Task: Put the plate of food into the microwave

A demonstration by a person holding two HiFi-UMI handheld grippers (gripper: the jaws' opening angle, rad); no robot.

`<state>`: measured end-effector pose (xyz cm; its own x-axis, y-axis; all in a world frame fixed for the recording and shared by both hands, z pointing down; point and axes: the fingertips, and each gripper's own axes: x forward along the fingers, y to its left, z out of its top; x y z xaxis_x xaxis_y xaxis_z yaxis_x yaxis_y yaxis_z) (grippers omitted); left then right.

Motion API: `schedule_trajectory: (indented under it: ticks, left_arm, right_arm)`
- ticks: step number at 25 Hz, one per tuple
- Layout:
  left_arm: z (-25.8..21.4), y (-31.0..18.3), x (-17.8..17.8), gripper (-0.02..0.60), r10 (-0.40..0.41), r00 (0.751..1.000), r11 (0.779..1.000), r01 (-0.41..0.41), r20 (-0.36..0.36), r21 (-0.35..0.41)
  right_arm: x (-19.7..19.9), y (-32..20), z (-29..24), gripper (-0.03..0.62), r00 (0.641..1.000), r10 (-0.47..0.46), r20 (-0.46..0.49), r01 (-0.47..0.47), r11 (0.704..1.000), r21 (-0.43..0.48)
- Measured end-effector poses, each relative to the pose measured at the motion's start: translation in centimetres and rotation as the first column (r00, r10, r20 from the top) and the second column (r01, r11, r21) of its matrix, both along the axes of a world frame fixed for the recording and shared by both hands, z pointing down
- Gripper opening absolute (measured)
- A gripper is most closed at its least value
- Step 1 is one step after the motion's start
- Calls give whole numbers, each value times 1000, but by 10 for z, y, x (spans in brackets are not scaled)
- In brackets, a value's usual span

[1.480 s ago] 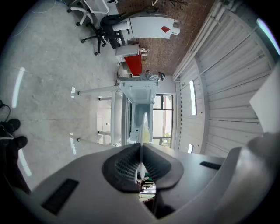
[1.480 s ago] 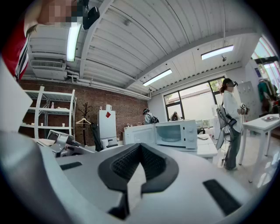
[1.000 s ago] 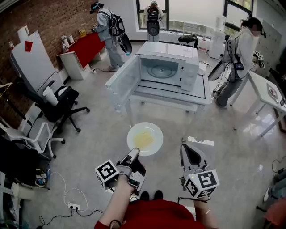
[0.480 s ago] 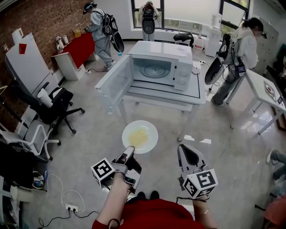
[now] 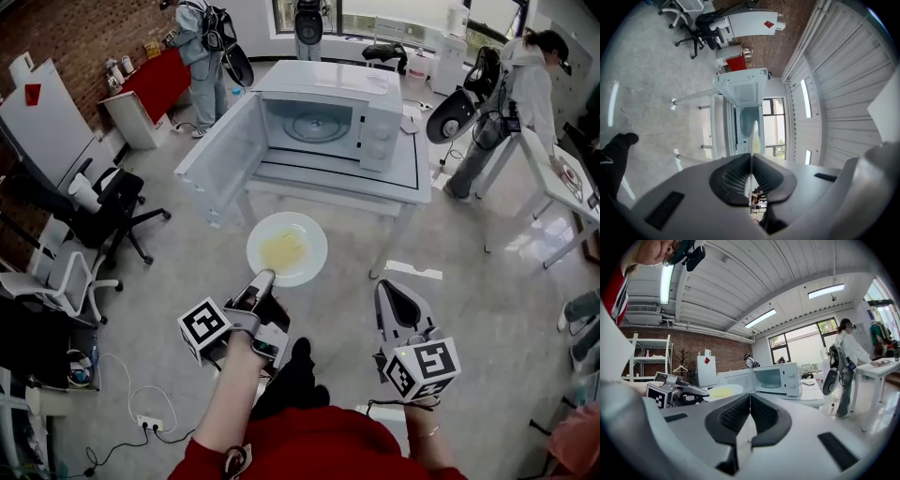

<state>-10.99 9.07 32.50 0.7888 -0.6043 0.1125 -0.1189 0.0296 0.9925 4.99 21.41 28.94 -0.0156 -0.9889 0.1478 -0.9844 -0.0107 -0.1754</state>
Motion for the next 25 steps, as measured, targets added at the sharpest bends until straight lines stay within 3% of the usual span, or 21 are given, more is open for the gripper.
schedule_trajectory:
  ticks: [6,22,25]
  left_arm:
    - [16,-48,24,21,18,1000,1000,-18,5,-10]
    - [28,-223,92,21,115,993,993,-114,32,-25]
    - [24,-245,107,21,114,993,993,-114,-4,-29]
  right_arm:
    - [14,-48,16,15,1000,8,12,-8,1000,-19]
    - [56,-239,13,15,999,35,-9,-36,997,-63]
    - [67,-256,14,15,999,51,-11,-51,996,-78]
